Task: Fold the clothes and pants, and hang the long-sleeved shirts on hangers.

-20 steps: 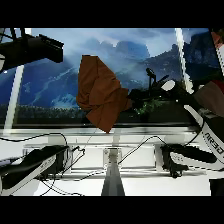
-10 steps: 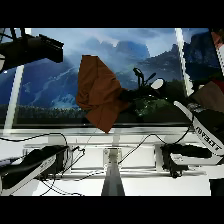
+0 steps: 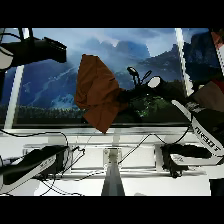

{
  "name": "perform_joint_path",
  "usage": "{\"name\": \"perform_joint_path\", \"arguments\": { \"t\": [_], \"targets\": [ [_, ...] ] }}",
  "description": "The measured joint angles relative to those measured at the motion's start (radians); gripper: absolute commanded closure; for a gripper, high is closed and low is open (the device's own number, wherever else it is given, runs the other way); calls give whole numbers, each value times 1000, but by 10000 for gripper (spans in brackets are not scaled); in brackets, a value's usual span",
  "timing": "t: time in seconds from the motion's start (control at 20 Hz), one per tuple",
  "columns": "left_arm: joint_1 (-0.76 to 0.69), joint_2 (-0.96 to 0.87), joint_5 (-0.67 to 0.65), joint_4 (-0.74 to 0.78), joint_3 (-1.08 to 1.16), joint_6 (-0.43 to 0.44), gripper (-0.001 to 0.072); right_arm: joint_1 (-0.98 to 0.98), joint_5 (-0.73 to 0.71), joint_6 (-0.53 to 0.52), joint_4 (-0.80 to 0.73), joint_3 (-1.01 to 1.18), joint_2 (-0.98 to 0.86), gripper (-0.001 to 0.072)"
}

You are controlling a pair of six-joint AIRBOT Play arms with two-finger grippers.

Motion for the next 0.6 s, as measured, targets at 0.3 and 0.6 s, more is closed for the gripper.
{"name": "perform_joint_path", "arguments": {
  "t": [0.3, 0.6],
  "targets": [
    [0, -16, 0, 0, 0, -4, 700, 2, 99, 3, -95, 42, -1, 470],
    [0, -19, 0, 0, 0, -58, 699, 2, 37, 45, -117, 45, -2, 471]
  ]
}}
